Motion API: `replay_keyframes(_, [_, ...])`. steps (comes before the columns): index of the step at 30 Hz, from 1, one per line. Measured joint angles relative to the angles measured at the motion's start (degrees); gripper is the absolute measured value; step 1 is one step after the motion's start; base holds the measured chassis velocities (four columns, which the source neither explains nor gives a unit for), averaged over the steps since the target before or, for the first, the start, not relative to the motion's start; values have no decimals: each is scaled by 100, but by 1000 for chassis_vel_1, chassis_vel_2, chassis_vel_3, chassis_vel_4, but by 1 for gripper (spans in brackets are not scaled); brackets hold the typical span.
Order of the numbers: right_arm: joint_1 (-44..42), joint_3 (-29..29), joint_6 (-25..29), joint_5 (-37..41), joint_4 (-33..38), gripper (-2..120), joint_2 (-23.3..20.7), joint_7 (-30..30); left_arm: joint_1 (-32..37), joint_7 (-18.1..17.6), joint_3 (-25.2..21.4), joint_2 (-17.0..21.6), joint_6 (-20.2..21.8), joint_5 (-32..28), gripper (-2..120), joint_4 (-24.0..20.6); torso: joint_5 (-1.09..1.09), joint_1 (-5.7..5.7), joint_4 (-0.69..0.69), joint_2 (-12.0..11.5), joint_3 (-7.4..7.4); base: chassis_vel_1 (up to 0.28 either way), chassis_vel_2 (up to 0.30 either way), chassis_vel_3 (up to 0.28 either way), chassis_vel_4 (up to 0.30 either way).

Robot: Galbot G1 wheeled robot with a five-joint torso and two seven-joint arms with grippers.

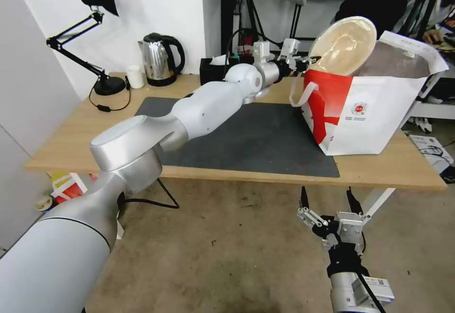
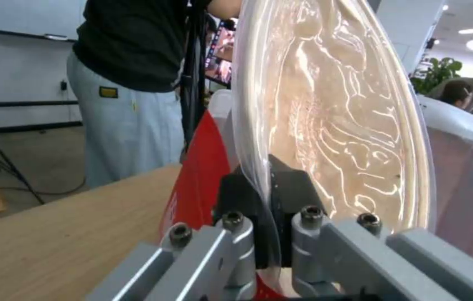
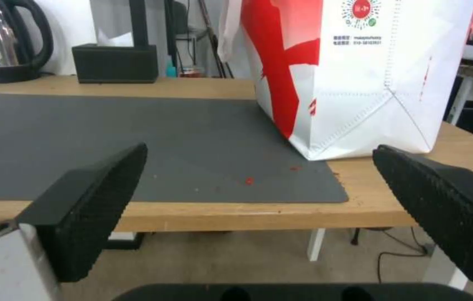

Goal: Pick up the trash from the table and place it into the takeout bag.

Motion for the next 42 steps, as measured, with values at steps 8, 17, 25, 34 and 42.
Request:
replay_keyframes(8, [0,0,0,0,0,100,0,0,2,307,-28,34,66,149,3,-63,0,0,0,0,0,0,0,0,0])
replay_keyframes(17, [0,0,0,0,0,100,0,0,-22,339,21,75,89,227,37,-172,0,0,-1,0,0,0,0,0,0])
replay_keyframes(25, [0,0,0,0,0,100,0,0,-38,344,63,160,87,232,66,-248,0,0,0,0,0,0,0,0,0])
replay_keyframes(34, [0,0,0,0,0,100,0,0,-108,343,130,172,80,231,97,-263,0,0,0,0,0,0,0,0,0])
replay_keyframes(42, [0,0,0,0,0,100,0,0,-142,332,190,116,79,285,100,-228,0,0,0,0,0,0,0,0,0])
